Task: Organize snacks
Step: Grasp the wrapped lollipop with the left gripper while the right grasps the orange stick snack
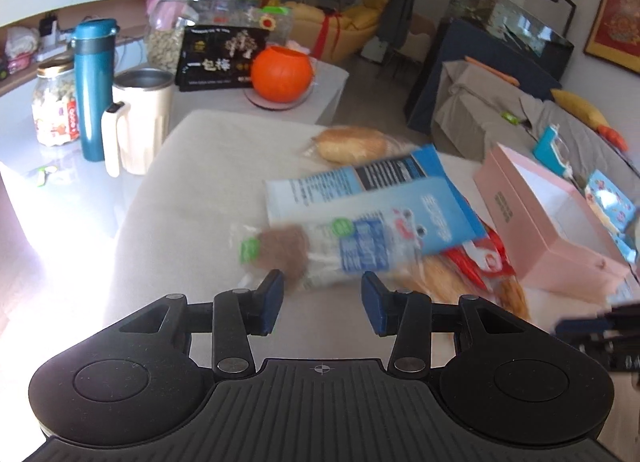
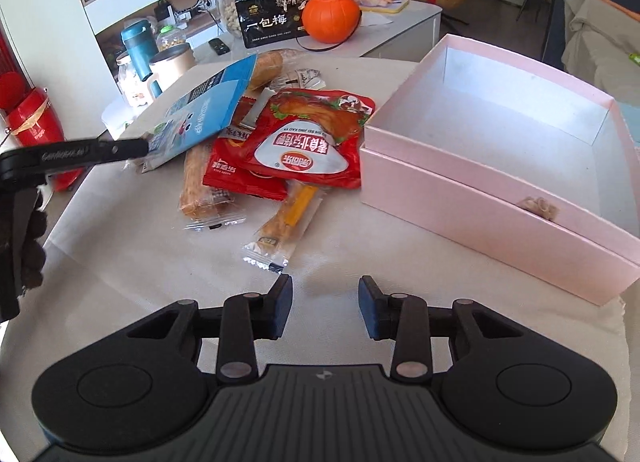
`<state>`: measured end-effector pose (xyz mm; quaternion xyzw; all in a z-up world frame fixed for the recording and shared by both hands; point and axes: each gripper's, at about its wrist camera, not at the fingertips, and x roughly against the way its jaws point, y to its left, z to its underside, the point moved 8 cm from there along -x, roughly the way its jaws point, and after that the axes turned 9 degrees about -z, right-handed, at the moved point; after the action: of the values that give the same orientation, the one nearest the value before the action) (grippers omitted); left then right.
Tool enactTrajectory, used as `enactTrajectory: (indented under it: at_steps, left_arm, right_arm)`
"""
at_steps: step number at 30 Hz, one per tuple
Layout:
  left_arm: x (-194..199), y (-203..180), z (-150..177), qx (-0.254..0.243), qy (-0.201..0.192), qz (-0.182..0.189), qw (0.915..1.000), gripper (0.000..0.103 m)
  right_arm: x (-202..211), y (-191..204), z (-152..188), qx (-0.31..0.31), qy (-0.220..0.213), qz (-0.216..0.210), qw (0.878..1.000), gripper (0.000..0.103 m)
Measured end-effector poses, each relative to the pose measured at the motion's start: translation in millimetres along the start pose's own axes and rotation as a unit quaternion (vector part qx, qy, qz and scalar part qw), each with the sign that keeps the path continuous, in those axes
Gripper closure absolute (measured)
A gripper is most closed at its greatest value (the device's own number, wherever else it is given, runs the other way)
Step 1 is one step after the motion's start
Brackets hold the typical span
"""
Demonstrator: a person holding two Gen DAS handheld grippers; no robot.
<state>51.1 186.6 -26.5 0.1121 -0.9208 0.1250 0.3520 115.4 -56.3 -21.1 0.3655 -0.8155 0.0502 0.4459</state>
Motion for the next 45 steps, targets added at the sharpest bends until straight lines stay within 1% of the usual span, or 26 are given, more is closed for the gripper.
enactTrajectory:
  at_steps: [2, 5, 7, 8, 10, 12, 13, 14, 15, 17, 19, 20, 22, 24, 27, 28, 29, 30, 31, 32, 34, 35, 37, 39, 43, 45]
  left_arm:
    - [5, -11, 16, -0.019, 0.022, 0.014, 0.9995, 0.056]
    - [19, -20, 25, -0.039, 0.015, 0.014, 0.9990, 0.056]
    - [27, -17, 19, -0.020, 0.001, 0.023, 0.9995, 0.056]
    - [30, -13, 14, -0.009, -0.009, 0.020, 0.9997, 0.056]
    - [34, 4, -6, 0.017, -0.040, -0.006, 0.9991, 0.056]
    - [32, 22, -25, 0.047, -0.068, -0.033, 0.9961, 0.056]
    - [27, 30, -36, 0.063, -0.077, -0.043, 0.9941, 0.056]
    - [21, 35, -42, 0.071, -0.080, -0.049, 0.9931, 0.056]
    - [13, 40, -47, 0.076, -0.079, -0.056, 0.9924, 0.056]
    - [-9, 46, -52, 0.081, -0.061, -0.063, 0.9929, 0.056]
    - [-25, 44, -46, 0.085, -0.034, -0.051, 0.9945, 0.058]
    - [-28, 42, -40, 0.087, -0.020, -0.044, 0.9951, 0.061]
    - [-24, 30, -27, 0.082, -0.003, -0.018, 0.9965, 0.062]
    - [-13, 13, -11, 0.060, 0.010, 0.006, 0.9982, 0.062]
    - [6, -13, 10, 0.015, 0.033, 0.042, 0.9985, 0.062]
    - [14, -20, 16, -0.001, 0.036, 0.050, 0.9981, 0.062]
    - [20, -22, 18, -0.010, 0.032, 0.048, 0.9983, 0.061]
    - [29, -22, 18, -0.022, 0.019, 0.033, 0.9991, 0.060]
    - [38, -18, 15, -0.031, 0.001, 0.004, 0.9995, 0.059]
    - [45, -12, 11, -0.036, -0.014, -0.030, 0.9988, 0.060]
    - [55, 2, 3, -0.031, -0.027, -0.082, 0.9958, 0.060]
    - [57, 6, 1, -0.029, -0.026, -0.093, 0.9949, 0.060]
    - [55, 6, 5, -0.046, -0.009, -0.088, 0.9950, 0.060]
    - [50, -4, 15, -0.084, 0.011, -0.084, 0.9929, 0.060]
    - [33, -24, 43, -0.180, 0.034, -0.117, 0.9761, 0.057]
    - [28, -26, 43, -0.182, 0.027, -0.120, 0.9755, 0.055]
  right_arm:
    - [0, -1, -7, -0.012, -0.015, -0.007, 1.000, 0.067]
    - [-10, 3, -25, -0.035, -0.037, -0.018, 0.999, 0.063]
    - [-24, 3, -36, -0.039, -0.046, -0.003, 0.998, 0.060]
    - [-32, 3, -40, -0.040, -0.045, 0.003, 0.998, 0.060]
    - [-43, 3, -41, -0.049, -0.036, 0.007, 0.998, 0.058]
    - [-40, 10, -37, -0.028, -0.034, 0.008, 0.999, 0.065]
    - [-37, 14, -32, -0.013, -0.027, 0.004, 1.000, 0.076]
    - [-33, 16, -26, -0.003, -0.021, 0.004, 1.000, 0.080]
    - [-28, 16, -19, 0.002, -0.015, 0.003, 1.000, 0.080]
    - [-15, 12, -7, 0.004, -0.008, -0.001, 1.000, 0.080]
    - [-3, 5, 3, 0.002, -0.006, 0.003, 1.000, 0.080]
    - [3, -1, 8, 0.001, -0.008, 0.008, 1.000, 0.080]
    - [11, -12, 16, 0.003, -0.014, 0.022, 1.000, 0.079]
    - [16, -24, 24, 0.008, -0.024, 0.035, 0.999, 0.077]
    - [20, -30, 28, 0.011, -0.039, 0.021, 0.999, 0.076]
    - [20, -30, 28, 0.012, -0.042, 0.018, 0.999, 0.071]
    - [19, -28, 28, 0.014, -0.046, 0.015, 0.999, 0.060]
    - [18, -26, 29, 0.017, -0.051, 0.013, 0.998, 0.054]
    - [16, -24, 29, 0.020, -0.058, 0.013, 0.998, 0.042]
    - [14, -22, 31, 0.026, -0.069, 0.018, 0.997, 0.035]
    - [10, -15, 36, 0.048, -0.088, 0.040, 0.994, 0.030]
    - [11, -12, 35, 0.057, -0.092, 0.058, 0.992, 0.025]
    - [11, -13, 35, 0.058, -0.091, 0.065, 0.992, 0.023]
    - [11, -21, 34, 0.032, -0.086, 0.049, 0.995, 0.019]
    - [13, -26, 34, 0.018, -0.090, 0.045, 0.995, 0.018]
    - [12, -24, 35, 0.024, -0.088, 0.051, 0.995, 0.018]
